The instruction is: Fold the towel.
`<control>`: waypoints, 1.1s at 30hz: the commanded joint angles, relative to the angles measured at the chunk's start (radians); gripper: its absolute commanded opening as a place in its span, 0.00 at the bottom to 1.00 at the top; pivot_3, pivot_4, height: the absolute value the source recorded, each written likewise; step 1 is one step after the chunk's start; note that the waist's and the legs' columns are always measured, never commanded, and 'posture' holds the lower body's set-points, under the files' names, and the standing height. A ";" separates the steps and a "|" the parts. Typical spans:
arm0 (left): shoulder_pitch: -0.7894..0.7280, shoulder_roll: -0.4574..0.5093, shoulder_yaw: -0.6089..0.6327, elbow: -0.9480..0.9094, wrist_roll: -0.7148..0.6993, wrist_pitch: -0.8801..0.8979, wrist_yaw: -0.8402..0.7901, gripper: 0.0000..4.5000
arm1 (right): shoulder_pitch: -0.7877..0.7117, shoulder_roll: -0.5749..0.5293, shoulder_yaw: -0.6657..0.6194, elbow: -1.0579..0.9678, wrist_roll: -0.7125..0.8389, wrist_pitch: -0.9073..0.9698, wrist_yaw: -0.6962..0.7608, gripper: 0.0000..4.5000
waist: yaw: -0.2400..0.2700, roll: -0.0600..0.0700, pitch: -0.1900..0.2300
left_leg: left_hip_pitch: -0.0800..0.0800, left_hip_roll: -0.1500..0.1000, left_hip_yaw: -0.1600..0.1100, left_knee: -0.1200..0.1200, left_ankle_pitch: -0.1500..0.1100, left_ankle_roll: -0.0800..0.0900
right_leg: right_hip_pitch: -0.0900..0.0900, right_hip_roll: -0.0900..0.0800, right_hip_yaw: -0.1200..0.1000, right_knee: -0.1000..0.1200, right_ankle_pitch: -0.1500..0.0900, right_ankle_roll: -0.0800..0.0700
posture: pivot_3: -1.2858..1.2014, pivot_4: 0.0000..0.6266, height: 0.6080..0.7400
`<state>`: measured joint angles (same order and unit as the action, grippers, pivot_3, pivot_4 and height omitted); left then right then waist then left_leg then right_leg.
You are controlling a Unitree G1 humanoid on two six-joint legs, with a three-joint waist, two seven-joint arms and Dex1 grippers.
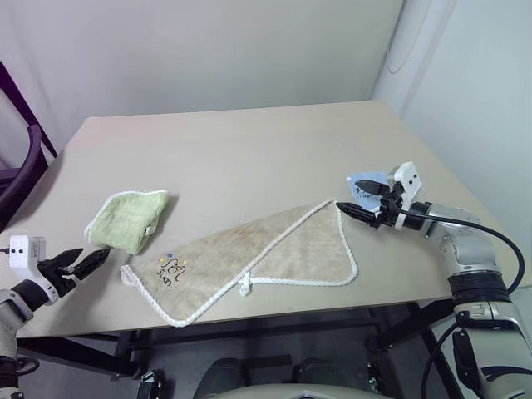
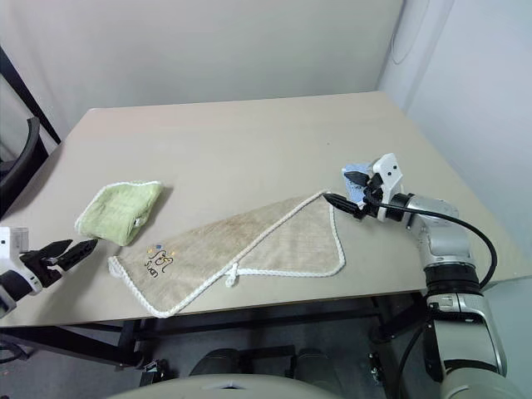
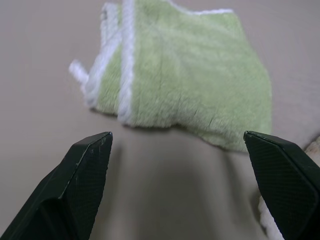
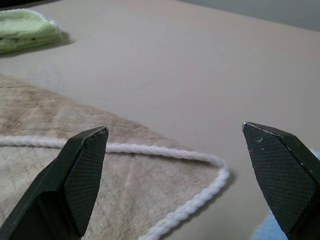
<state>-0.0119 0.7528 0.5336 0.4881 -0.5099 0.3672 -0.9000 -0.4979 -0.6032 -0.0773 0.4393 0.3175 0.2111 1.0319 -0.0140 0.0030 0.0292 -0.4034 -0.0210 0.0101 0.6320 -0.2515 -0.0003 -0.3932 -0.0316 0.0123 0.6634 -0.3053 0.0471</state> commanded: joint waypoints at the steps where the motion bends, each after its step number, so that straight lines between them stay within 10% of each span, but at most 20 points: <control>1: -0.001 -0.002 0.011 -0.024 0.003 -0.027 0.009 0.99 | -0.040 0.000 0.007 0.008 0.001 -0.006 0.035 1.00 | 0.000 0.000 0.000 | 0.000 0.000 0.000 0.000 0.000 0.000 | 0.000 0.000 0.000 0.000 0.000 0.000 | 0.52 0.00 1.00; 33: 0.109 -0.041 -0.296 -0.791 -0.110 0.249 -0.044 0.99 | -0.433 0.161 0.187 0.676 -0.334 -0.267 -0.137 1.00 | -0.008 0.001 0.000 | 0.008 0.003 0.013 -0.001 0.001 0.001 | 0.004 -0.002 0.003 0.003 0.001 0.001 | 0.52 0.00 1.00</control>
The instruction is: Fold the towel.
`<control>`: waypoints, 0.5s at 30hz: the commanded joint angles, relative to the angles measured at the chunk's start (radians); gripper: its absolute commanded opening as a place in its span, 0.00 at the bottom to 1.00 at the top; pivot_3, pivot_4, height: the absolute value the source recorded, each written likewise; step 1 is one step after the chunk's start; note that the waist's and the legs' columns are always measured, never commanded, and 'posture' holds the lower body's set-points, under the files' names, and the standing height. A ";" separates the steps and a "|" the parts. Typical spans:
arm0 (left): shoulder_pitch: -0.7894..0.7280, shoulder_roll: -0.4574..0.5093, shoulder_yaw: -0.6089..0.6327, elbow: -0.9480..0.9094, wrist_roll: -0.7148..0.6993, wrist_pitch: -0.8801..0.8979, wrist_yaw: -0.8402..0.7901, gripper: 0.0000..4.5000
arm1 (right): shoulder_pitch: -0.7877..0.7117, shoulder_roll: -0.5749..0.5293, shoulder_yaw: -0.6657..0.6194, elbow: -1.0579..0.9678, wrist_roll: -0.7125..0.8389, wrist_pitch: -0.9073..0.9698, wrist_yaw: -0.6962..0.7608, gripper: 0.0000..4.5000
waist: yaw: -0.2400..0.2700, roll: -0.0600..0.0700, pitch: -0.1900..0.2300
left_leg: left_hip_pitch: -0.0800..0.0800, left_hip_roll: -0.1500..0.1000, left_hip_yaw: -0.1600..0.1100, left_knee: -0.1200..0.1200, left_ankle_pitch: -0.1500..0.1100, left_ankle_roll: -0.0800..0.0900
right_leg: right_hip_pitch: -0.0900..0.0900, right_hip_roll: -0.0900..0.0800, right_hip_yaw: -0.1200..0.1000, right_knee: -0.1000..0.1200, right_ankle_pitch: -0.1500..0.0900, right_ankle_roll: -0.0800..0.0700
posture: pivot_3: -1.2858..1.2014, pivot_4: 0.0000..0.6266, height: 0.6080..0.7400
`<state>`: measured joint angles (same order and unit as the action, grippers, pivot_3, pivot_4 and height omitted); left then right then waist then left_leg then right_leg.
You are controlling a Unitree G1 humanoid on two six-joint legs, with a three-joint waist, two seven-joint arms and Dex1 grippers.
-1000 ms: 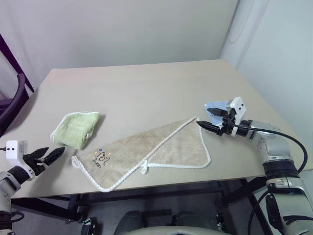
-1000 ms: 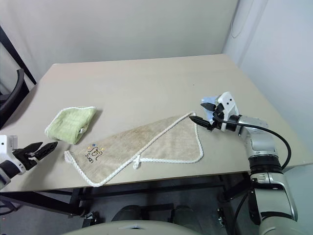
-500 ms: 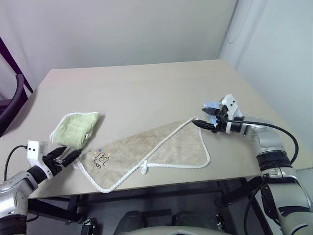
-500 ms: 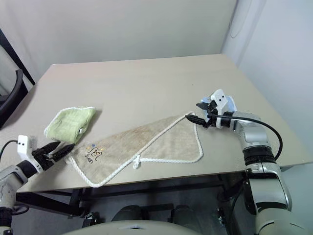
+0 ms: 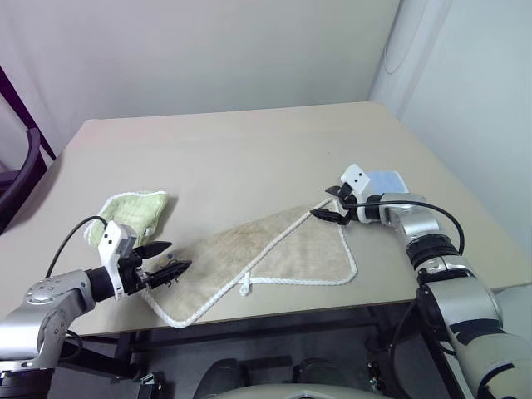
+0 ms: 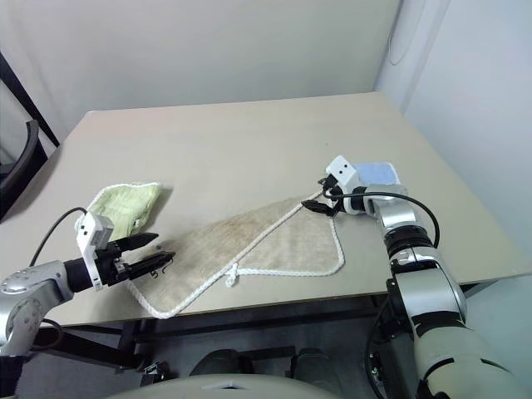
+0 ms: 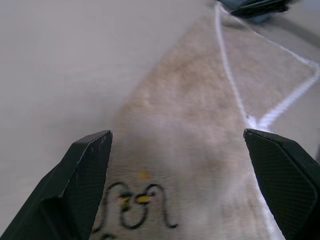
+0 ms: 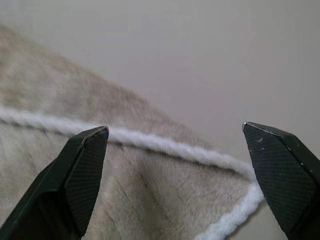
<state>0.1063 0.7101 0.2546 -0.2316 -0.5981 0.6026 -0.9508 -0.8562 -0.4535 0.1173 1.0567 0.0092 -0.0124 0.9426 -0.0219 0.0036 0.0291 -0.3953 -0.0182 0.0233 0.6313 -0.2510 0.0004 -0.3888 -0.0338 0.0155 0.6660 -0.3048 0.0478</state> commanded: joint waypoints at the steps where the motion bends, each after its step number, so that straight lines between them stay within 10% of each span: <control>1: -0.007 -0.002 -0.025 -0.082 -0.022 0.018 0.011 0.99 | -0.085 0.014 -0.007 0.084 -0.037 -0.059 -0.061 1.00 | -0.001 0.000 0.000 | 0.000 0.000 0.000 0.000 0.000 0.000 | 0.000 0.000 0.000 0.000 0.000 0.000 | 0.52 0.00 1.00; 15: 0.033 -0.020 -0.043 -0.136 -0.033 0.018 0.046 0.99 | -0.142 0.031 -0.010 0.218 -0.130 -0.139 -0.155 1.00 | -0.024 0.000 0.000 | 0.002 0.001 0.000 0.001 0.000 0.000 | 0.003 0.001 0.001 0.001 0.000 0.000 | 0.52 0.00 1.00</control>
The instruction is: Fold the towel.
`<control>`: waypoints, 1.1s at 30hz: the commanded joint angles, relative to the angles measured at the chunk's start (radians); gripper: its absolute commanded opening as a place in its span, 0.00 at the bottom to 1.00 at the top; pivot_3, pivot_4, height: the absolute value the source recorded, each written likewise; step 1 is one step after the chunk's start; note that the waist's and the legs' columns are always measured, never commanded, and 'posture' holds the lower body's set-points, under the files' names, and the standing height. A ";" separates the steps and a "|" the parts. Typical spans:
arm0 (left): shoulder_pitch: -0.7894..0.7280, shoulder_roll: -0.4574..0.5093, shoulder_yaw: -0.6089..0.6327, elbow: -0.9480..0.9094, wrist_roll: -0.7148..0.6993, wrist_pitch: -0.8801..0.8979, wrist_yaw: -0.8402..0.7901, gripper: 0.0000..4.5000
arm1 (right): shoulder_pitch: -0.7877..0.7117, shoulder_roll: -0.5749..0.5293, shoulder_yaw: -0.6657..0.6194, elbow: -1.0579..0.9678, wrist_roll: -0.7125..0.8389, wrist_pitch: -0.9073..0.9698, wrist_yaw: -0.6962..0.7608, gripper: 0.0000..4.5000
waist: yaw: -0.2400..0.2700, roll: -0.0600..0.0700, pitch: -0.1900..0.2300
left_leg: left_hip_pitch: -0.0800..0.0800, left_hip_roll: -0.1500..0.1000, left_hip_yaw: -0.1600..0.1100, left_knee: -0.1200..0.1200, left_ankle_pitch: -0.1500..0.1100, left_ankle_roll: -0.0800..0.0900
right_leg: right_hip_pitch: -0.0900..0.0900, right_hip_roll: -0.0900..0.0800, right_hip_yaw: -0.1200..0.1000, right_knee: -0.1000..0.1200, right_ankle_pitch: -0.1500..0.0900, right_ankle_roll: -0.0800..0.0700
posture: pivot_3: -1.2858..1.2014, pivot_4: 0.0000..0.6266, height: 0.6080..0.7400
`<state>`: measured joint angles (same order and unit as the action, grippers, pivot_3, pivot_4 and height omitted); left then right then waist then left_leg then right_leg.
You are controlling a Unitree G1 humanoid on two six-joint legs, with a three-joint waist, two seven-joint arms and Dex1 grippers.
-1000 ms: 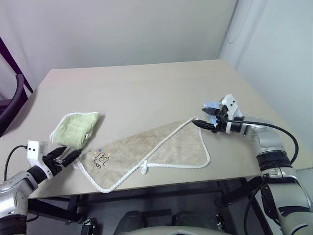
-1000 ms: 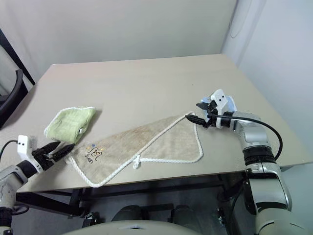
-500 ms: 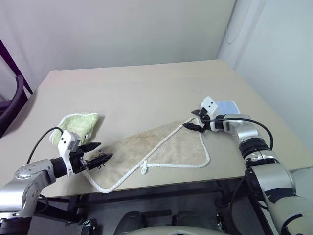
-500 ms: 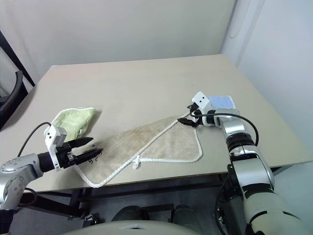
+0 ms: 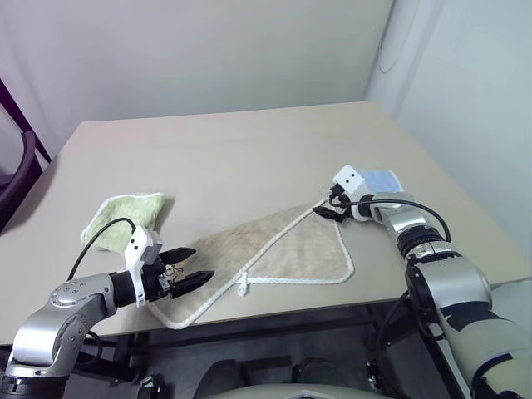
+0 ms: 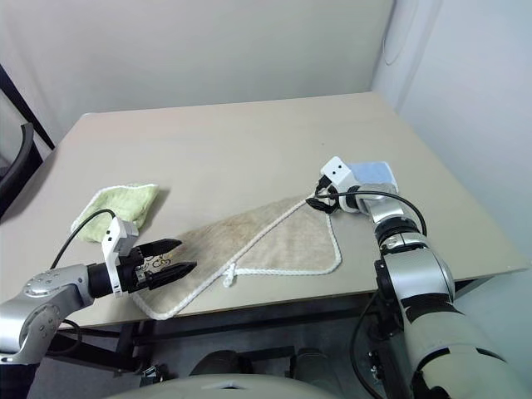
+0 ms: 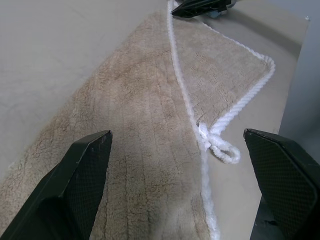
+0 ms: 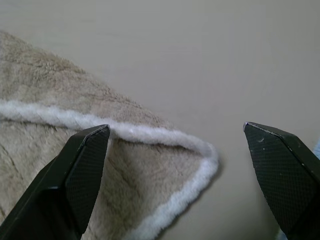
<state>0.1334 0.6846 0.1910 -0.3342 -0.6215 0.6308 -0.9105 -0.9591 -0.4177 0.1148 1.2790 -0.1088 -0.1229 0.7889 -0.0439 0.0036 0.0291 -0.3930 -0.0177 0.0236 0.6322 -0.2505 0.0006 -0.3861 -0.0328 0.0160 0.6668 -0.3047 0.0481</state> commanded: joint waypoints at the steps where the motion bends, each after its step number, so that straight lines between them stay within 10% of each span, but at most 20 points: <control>1: 0.010 0.005 0.023 -0.035 -0.012 -0.010 0.007 0.99 | -0.039 -0.006 -0.006 -0.002 -0.017 -0.031 -0.002 1.00 | -0.003 0.000 0.000 | 0.000 0.000 0.000 0.000 0.000 0.000 | 0.000 0.000 0.000 0.000 0.001 0.001 | 0.52 0.00 1.00; 33: 0.059 -0.012 0.051 -0.067 -0.013 -0.016 0.078 0.99 | -0.116 0.030 -0.066 0.064 -0.056 0.188 0.061 1.00 | -0.001 0.000 0.000 | 0.002 0.003 0.001 0.000 0.000 0.000 | 0.001 0.003 0.001 0.000 0.000 -0.001 | 0.52 0.00 1.00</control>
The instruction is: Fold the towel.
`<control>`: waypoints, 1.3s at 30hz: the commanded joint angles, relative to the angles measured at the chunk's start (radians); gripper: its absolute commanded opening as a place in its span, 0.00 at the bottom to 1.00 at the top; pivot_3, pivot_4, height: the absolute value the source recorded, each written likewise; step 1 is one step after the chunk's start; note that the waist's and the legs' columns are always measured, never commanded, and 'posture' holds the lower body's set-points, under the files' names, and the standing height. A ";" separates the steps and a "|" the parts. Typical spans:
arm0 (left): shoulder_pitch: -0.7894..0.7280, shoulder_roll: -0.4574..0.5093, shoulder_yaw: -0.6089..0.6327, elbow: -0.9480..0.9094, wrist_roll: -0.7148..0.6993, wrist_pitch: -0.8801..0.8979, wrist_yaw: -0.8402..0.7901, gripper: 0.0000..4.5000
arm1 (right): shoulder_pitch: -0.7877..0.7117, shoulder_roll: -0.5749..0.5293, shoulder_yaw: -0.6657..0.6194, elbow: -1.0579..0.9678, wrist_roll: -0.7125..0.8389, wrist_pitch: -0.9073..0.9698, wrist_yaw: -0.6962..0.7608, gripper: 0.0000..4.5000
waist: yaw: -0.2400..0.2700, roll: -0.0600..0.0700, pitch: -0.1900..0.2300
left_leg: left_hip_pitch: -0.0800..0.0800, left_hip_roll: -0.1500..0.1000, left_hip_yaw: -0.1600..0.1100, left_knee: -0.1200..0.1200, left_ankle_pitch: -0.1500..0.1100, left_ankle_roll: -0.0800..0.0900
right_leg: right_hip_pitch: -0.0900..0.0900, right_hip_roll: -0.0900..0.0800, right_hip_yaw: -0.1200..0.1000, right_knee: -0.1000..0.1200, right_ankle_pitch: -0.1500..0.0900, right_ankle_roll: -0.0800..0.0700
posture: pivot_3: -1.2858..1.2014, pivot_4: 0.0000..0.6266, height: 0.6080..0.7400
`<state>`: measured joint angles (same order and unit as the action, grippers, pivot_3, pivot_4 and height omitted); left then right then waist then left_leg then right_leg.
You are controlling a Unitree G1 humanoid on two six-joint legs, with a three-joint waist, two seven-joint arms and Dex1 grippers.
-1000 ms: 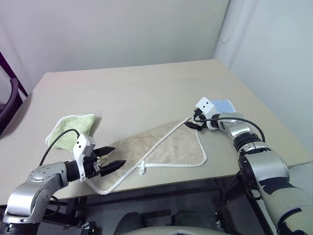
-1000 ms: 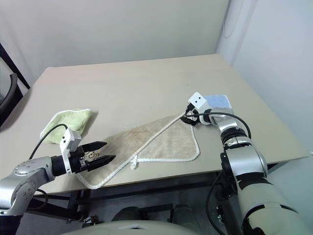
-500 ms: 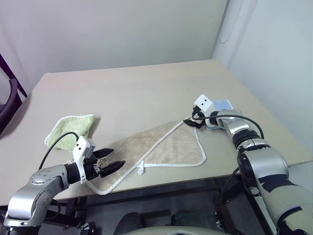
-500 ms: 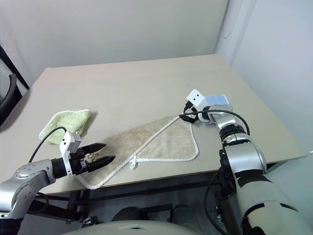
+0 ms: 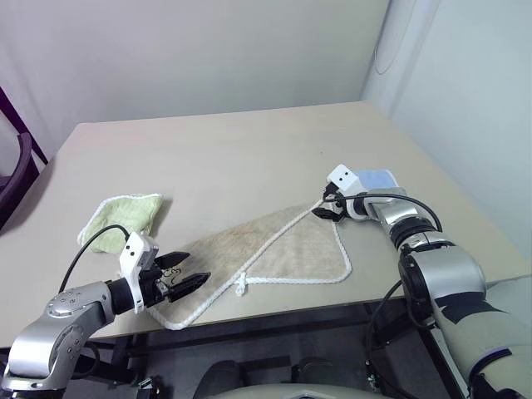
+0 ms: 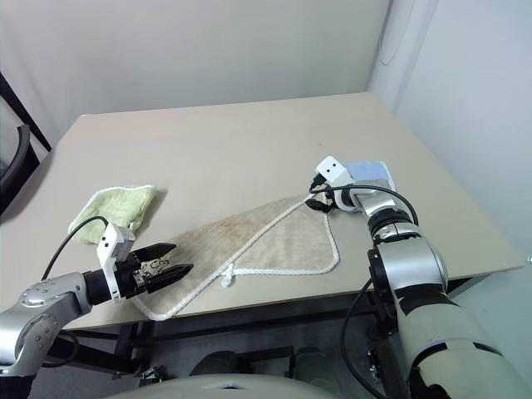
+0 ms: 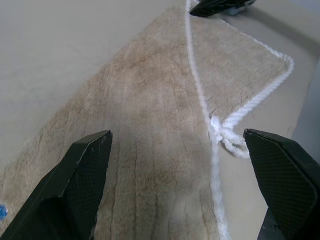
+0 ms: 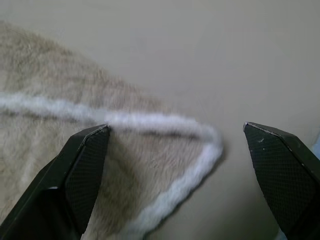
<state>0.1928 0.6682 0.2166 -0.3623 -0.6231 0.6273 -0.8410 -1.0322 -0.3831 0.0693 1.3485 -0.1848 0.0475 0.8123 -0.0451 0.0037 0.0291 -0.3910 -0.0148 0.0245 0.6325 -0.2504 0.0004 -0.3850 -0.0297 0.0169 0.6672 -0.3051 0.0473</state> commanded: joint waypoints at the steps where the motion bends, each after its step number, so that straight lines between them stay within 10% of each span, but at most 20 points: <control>1: 0.001 0.004 0.026 -0.041 -0.010 -0.013 0.010 0.99 | -0.044 -0.002 -0.021 -0.006 0.017 0.020 0.035 1.00 | 0.000 0.000 0.000 | 0.000 0.000 0.000 0.000 0.000 0.000 | 0.000 0.000 0.000 0.000 0.000 0.000 | 0.52 0.00 1.00; 9: 0.000 0.006 0.039 -0.052 -0.013 -0.015 0.025 0.99 | -0.039 0.044 -0.013 0.000 -0.001 0.024 -0.037 1.00 | -0.003 0.000 0.000 | 0.000 0.000 0.000 0.000 0.000 0.000 | 0.000 0.000 0.000 0.000 0.000 0.000 | 0.52 0.00 1.00; 22: 0.033 0.025 0.088 -0.078 -0.023 -0.009 0.031 1.00 | -0.051 0.036 -0.046 0.005 0.009 0.012 -0.145 0.00 | -0.001 0.000 0.000 | 0.000 0.000 0.000 0.000 0.000 0.000 | 0.000 0.000 0.000 0.000 0.000 0.000 | 0.52 0.00 1.00; 39: 0.047 0.086 -0.142 -0.186 0.118 -0.070 0.003 1.00 | -0.217 0.074 -0.243 -0.137 0.214 -0.037 -0.242 0.00 | -0.001 0.001 0.001 | -0.001 0.000 0.001 -0.002 0.000 0.000 | -0.002 0.000 0.001 0.000 0.000 0.000 | 0.52 0.00 1.00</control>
<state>0.2597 0.7544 0.0951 -0.4999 -0.5250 0.5798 -0.8428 -1.2106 -0.3243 -0.1468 1.2653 -0.0117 0.0146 0.5969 -0.0462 0.0050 0.0299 -0.3917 -0.0144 0.0257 0.6304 -0.2506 0.0000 -0.3871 -0.0297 0.0181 0.6666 -0.3053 0.0469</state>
